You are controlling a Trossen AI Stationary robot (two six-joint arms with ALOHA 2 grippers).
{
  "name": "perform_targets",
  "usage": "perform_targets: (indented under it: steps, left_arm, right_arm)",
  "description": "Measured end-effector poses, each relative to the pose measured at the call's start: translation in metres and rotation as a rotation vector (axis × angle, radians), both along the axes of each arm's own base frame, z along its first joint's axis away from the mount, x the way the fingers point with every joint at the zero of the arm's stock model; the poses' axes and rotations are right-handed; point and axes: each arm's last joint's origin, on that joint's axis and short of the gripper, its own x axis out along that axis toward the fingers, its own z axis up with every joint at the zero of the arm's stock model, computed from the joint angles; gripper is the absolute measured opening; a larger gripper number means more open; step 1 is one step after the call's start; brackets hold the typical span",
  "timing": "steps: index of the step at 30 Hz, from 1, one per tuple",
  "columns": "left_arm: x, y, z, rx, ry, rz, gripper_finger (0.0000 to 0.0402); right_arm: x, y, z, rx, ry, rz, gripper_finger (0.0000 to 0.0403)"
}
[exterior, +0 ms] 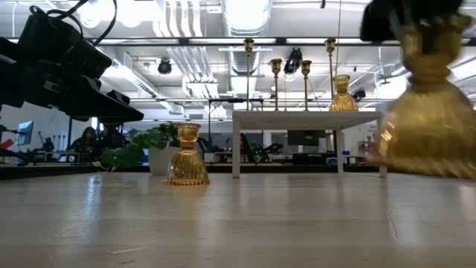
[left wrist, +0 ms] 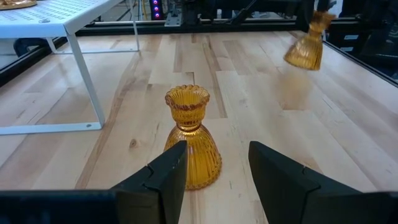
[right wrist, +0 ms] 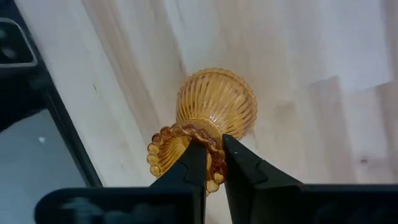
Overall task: Pick & Place candle stick holders
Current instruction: Put the bottom orange glass candle holder on the shelf
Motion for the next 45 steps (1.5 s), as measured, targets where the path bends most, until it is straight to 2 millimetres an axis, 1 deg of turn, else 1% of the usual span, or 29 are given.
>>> perform_targets:
  steps: [4, 8, 13, 16, 20, 24, 27, 32, 35, 37, 40, 45]
  left_arm:
    - [0.000, 0.000, 0.000, 0.000, 0.000, 0.000, 0.0177]
    - [0.000, 0.000, 0.000, 0.000, 0.000, 0.000, 0.0177]
    - [0.000, 0.000, 0.000, 0.000, 0.000, 0.000, 0.0177]
    - [0.000, 0.000, 0.000, 0.000, 0.000, 0.000, 0.0177]
    - [0.000, 0.000, 0.000, 0.000, 0.000, 0.000, 0.0177]
    - [0.000, 0.000, 0.000, 0.000, -0.001, 0.000, 0.0177]
    - [0.000, 0.000, 0.000, 0.000, 0.000, 0.000, 0.0177]
    - [0.000, 0.000, 0.000, 0.000, 0.000, 0.000, 0.0177]
    - [0.000, 0.000, 0.000, 0.000, 0.000, 0.000, 0.0177]
    - [0.000, 0.000, 0.000, 0.000, -0.001, 0.000, 0.0177]
    - [0.000, 0.000, 0.000, 0.000, 0.000, 0.000, 0.0177]
    - [0.000, 0.000, 0.000, 0.000, -0.001, 0.000, 0.0177]
  right_arm:
    - [0.000, -0.020, 0.021, 0.021, -0.046, -0.016, 0.0022]
    - [-0.002, -0.044, 0.047, 0.049, -0.107, -0.079, 0.0022]
    - [-0.013, -0.076, 0.078, 0.078, -0.179, -0.239, 0.0022]
    - [-0.022, -0.099, 0.097, 0.068, -0.228, -0.333, 0.0022]
    - [-0.030, -0.134, 0.114, 0.073, -0.276, -0.452, 0.0022]
    - [-0.035, -0.169, 0.126, 0.066, -0.320, -0.572, 0.0021]
    - [-0.036, -0.194, 0.130, 0.045, -0.324, -0.639, 0.0021]
    - [-0.033, -0.228, 0.137, 0.021, -0.356, -0.718, 0.0021]
    - [-0.028, -0.242, 0.142, 0.004, -0.370, -0.732, 0.0021]
    - [-0.029, -0.250, 0.148, -0.010, -0.357, -0.738, 0.0021]
    - [-0.031, -0.260, 0.153, -0.029, -0.311, -0.740, 0.0021]
    - [-0.031, -0.271, 0.157, -0.055, -0.195, -0.688, 0.0021]
